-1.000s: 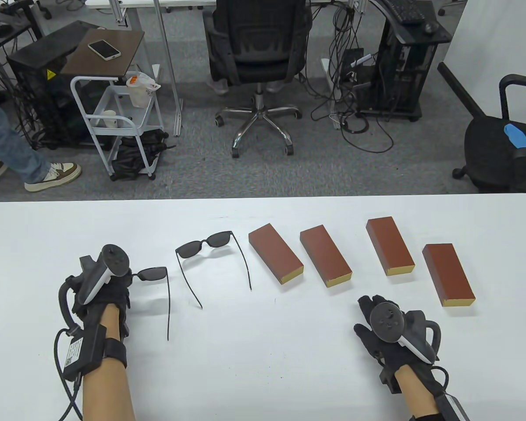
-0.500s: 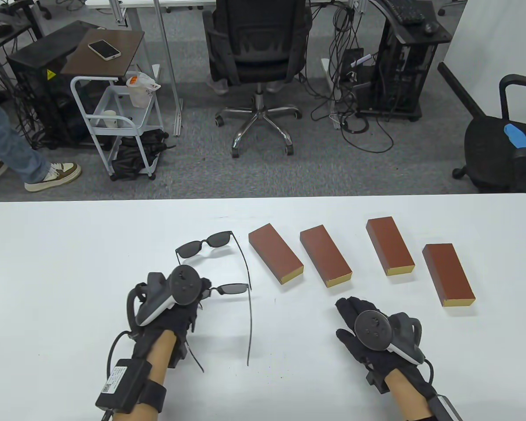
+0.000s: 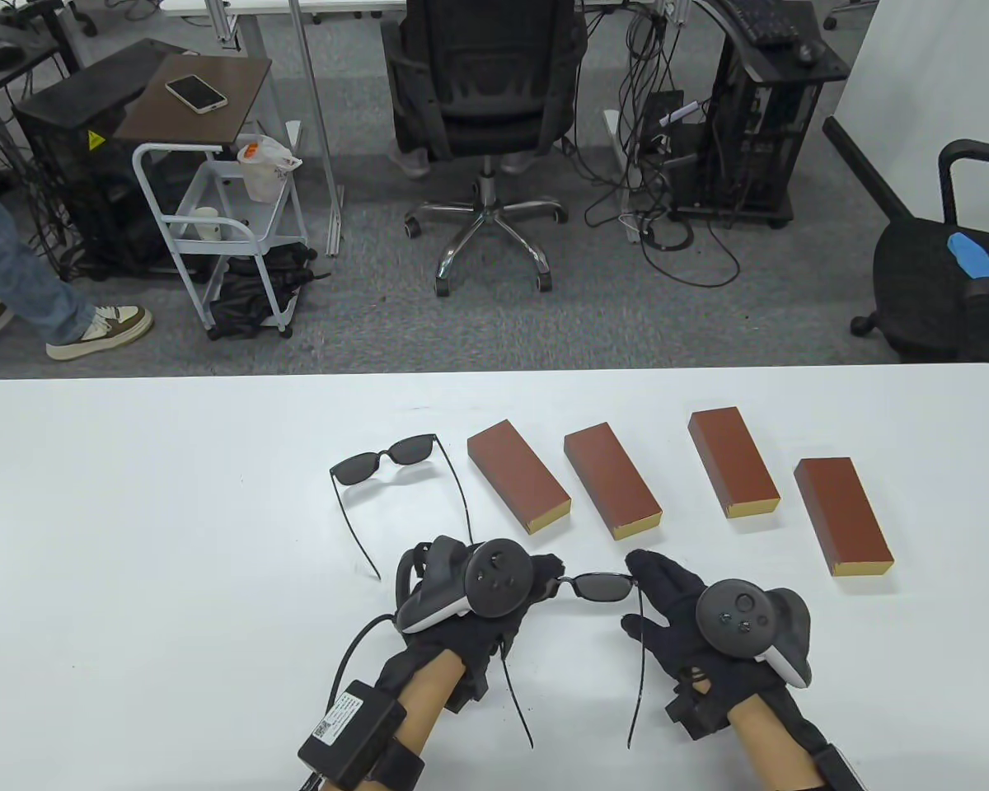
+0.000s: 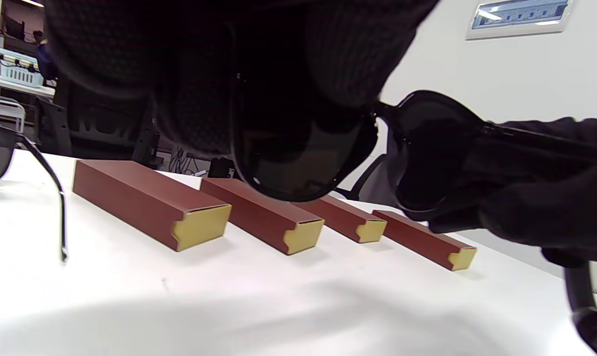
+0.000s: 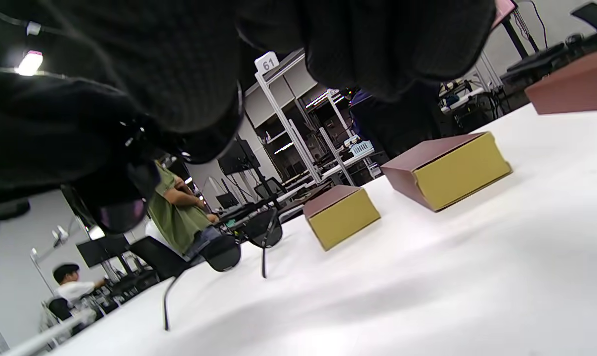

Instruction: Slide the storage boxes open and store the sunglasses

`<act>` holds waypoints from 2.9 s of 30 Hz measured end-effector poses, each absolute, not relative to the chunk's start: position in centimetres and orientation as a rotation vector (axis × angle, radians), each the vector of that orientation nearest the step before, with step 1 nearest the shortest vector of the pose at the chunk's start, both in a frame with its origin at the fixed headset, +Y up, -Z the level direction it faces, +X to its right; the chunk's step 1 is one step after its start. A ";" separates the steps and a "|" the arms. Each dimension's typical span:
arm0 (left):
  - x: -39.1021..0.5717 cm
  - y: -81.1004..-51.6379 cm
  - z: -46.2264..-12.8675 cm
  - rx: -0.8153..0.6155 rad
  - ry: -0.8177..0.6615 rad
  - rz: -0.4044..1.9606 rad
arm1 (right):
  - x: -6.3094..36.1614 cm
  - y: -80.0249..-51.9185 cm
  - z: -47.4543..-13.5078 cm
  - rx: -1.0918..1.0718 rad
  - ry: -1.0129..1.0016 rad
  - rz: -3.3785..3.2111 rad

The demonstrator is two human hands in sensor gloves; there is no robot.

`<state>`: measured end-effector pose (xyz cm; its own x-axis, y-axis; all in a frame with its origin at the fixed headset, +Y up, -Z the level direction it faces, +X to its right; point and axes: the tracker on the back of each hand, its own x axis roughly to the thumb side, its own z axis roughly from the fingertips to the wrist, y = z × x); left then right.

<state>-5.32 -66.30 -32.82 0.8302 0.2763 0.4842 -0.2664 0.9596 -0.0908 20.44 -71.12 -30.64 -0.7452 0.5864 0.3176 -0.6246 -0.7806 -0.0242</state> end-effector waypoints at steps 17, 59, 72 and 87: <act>-7.6 -66.5 -31.9 -0.172 -0.371 0.614 | 20.2 -70.6 -30.0 0.241 -0.289 2.171; -9.5 -74.4 -29.7 -0.430 -0.103 1.763 | 20.9 -72.7 -29.2 -0.082 -0.190 1.771; -10.5 -75.1 -29.6 -0.369 -0.001 1.776 | 20.5 -72.7 -29.8 0.207 -0.111 1.717; -10.9 -75.0 -29.9 -0.302 0.039 1.642 | 20.6 -73.0 -29.7 0.186 -0.108 1.652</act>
